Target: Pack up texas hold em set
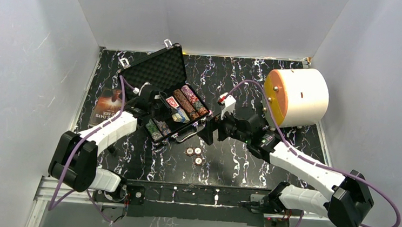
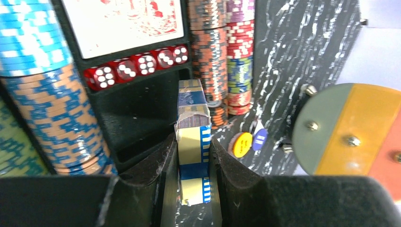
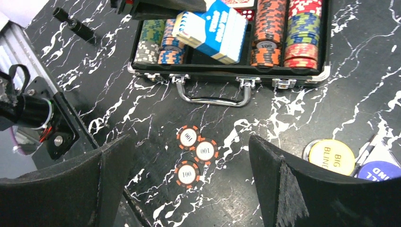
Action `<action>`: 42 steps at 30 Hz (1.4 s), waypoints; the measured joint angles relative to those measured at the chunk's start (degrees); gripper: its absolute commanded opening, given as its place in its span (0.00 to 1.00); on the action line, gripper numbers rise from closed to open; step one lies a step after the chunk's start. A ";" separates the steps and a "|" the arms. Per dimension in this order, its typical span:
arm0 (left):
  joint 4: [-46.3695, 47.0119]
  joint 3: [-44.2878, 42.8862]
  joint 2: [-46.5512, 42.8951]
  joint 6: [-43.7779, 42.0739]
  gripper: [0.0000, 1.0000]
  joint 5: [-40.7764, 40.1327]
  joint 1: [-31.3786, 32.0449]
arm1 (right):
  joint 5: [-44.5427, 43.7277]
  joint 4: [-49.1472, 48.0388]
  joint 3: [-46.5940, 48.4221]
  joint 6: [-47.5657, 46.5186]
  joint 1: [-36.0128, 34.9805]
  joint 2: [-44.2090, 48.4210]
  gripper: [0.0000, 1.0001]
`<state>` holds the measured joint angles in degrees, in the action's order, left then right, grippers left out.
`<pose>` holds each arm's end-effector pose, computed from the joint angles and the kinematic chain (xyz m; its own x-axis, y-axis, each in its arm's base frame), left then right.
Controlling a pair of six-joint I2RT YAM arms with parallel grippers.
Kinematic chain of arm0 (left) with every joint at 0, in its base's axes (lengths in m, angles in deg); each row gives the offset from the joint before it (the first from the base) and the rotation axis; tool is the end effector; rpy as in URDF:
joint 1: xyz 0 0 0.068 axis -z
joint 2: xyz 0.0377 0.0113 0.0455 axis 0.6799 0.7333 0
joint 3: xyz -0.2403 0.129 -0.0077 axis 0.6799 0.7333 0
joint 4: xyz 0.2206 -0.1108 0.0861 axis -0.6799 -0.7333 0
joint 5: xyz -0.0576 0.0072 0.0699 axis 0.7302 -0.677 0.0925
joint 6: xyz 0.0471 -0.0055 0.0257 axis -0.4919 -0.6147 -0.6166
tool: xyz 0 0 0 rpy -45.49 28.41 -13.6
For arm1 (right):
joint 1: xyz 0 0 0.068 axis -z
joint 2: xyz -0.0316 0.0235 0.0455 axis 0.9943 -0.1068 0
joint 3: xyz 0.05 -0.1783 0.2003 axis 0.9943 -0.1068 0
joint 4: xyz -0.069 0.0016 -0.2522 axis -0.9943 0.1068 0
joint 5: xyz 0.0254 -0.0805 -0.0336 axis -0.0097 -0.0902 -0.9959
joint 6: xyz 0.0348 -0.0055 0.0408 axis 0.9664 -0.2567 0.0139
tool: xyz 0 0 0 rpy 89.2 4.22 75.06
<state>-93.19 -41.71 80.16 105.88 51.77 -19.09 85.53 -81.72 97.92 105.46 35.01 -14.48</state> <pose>0.2698 -0.1187 0.2273 -0.6107 -0.6955 -0.3785 -0.2891 0.6409 -0.7111 0.1665 0.1949 0.2784 -0.4412 -0.0776 -0.8940 -0.7014 0.6512 0.2897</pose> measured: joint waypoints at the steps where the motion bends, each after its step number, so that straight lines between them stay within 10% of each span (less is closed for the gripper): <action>1: 0.70 0.02 0.00 0.72 0.00 0.74 0.00 | 0.70 0.00 0.00 0.00 0.00 -0.11 0.97; 30: 3.82 0.79 2.34 2.01 0.02 1.95 -0.26 | 3.80 -0.39 0.00 0.13 0.00 -2.64 0.98; 34: 3.78 0.74 2.32 1.42 0.17 1.92 -0.26 | 3.80 -0.39 0.00 0.15 0.00 -2.64 0.98; 38: 3.54 0.74 2.01 0.35 0.56 1.79 -0.26 | 3.80 -0.39 0.00 0.15 0.00 -2.64 0.98; 42: 0.59 0.35 0.04 -1.62 0.66 0.98 -0.26 | 3.80 -0.39 0.00 0.17 0.00 -2.64 0.98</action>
<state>-92.60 -41.36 80.20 104.26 52.76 -19.35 89.34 -82.11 97.92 105.63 35.01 -17.13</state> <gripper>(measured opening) 0.611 0.981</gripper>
